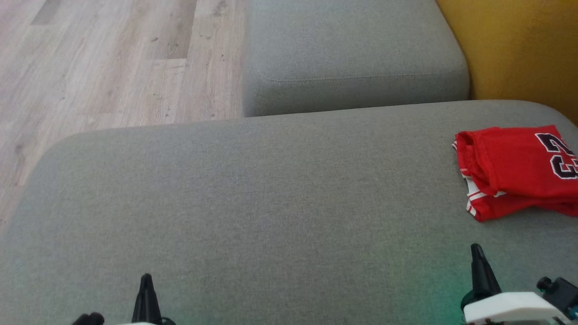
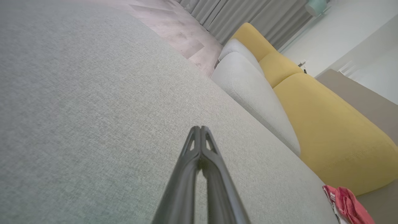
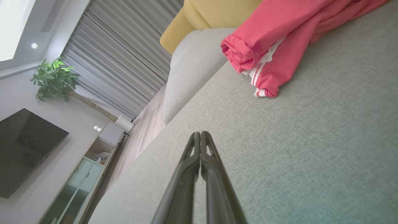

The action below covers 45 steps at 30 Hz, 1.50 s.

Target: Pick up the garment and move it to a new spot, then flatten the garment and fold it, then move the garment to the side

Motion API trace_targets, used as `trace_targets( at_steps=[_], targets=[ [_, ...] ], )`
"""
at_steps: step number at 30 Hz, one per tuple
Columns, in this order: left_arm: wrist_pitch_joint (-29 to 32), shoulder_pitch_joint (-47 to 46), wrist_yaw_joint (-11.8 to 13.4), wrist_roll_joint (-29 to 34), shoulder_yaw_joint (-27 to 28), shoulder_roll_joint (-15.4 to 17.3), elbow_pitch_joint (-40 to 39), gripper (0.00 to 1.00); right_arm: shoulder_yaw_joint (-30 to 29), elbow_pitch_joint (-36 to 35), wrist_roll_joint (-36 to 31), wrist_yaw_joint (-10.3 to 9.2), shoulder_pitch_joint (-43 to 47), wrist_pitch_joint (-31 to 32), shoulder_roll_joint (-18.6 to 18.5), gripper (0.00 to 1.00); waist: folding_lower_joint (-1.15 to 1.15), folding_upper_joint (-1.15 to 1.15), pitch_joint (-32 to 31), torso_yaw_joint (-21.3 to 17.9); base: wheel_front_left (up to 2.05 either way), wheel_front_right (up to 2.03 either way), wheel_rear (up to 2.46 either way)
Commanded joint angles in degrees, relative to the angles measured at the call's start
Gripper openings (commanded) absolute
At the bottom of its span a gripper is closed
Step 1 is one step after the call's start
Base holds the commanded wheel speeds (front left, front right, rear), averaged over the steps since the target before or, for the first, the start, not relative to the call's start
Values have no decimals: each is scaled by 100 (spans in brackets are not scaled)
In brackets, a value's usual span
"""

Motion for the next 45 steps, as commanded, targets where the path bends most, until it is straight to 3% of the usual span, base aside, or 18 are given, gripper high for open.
trace_targets(
  at_steps=[1,45],
  targets=[
    [40,-355,-69,-180,178,59,-163,0,-2,-220,178,23,-335,36,-9,0,-1,0,16,-3,0,0,0],
    [763,-1098,-551,-3089,869,51,-95,0,-514,-345,2966,38,-970,746,45,0,-1,0,440,-69,0,0,0]
  ],
)
